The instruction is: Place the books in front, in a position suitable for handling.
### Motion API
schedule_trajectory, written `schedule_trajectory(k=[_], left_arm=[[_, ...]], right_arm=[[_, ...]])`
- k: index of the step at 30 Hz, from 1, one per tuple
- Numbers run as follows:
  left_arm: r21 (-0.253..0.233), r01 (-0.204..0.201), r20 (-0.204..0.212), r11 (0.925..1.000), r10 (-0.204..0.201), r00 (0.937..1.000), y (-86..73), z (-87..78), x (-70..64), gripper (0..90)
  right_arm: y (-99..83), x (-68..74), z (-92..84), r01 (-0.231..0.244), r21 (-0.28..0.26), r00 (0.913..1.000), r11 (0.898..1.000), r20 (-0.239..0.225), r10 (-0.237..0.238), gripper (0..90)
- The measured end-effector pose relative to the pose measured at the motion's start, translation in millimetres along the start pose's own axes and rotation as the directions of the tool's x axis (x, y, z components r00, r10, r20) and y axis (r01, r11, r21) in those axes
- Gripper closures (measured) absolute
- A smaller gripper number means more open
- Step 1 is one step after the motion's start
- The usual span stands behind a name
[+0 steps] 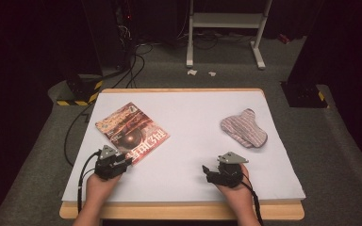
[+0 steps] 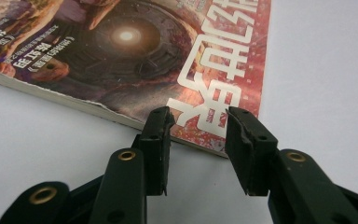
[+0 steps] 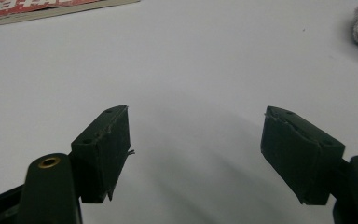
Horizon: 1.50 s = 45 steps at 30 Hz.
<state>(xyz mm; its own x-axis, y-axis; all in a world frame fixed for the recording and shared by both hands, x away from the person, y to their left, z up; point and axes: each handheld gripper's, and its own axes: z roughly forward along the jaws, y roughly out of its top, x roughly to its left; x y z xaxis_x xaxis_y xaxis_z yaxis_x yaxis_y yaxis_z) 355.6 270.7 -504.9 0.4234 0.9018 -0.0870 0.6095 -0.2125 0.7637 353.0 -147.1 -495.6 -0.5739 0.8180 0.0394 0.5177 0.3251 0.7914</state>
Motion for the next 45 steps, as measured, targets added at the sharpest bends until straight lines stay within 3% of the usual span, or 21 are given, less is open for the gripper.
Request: schedule_trajectory(k=[3, 12, 18, 31, 33, 36, 40, 45], left_arm=[[0.007, 0.018, 0.020, 0.9998, -0.018, 0.9996, 1.4, 1.6, 1.2, 61.7], [0.005, -0.026, 0.035, 0.9996, 0.026, 0.9990, 7.3, 10.9, -16.3, 65.1], [0.017, -0.106, 0.005, 0.9942, 0.106, 0.9944, 18.4, 27.1, -39.8, 68.3], [0.021, -0.124, 0.038, 0.9921, 0.123, 0.9917, 48.3, 64.2, -67.2, 67.4], [0.016, -0.103, 0.055, 0.9946, 0.102, 0.9933, 48.4, 61.9, -63.5, 67.4], [-0.015, -0.116, 0.007, 0.9932, 0.116, 0.9933, 48.5, 48.3, -52.1, 64.0], [-0.030, -0.096, -0.047, 0.9950, 0.094, 0.9944, 48.9, 29.9, -24.3, 60.7], [-0.019, -0.067, -0.113, 0.9976, 0.064, 0.9915, 44.6, 16.1, 13.5, 57.4]], right_arm=[[-2.1, -0.1, -1.0, 0.000, 0.008, 1.0000, 1.000, 0.005, 0.000, 24.7], [-1.6, -1.3, -1.0, -0.013, 0.003, 0.9998, 1.000, 0.012, 0.013, 26.1], [-1.2, -2.6, -1.7, -0.021, -0.001, 0.9998, 1.000, 0.004, 0.021, 26.2], [-0.6, -4.6, -5.0, -0.022, -0.014, 0.9998, 1.000, 0.000, 0.022, 26.4], [-0.6, -5.0, -6.1, -0.025, -0.015, 0.9997, 1.000, -0.002, 0.025, 26.4], [-1.0, -7.6, -7.6, -0.059, -0.003, 0.9977, 0.998, -0.032, 0.059, 29.2], [-1.4, -6.6, -6.8, -0.063, -0.011, 0.9973, 0.998, -0.037, 0.063, 25.0], [-1.5, -0.9, -5.0, -0.030, -0.035, 0.9974, 0.999, -0.067, 0.027, 23.9]])
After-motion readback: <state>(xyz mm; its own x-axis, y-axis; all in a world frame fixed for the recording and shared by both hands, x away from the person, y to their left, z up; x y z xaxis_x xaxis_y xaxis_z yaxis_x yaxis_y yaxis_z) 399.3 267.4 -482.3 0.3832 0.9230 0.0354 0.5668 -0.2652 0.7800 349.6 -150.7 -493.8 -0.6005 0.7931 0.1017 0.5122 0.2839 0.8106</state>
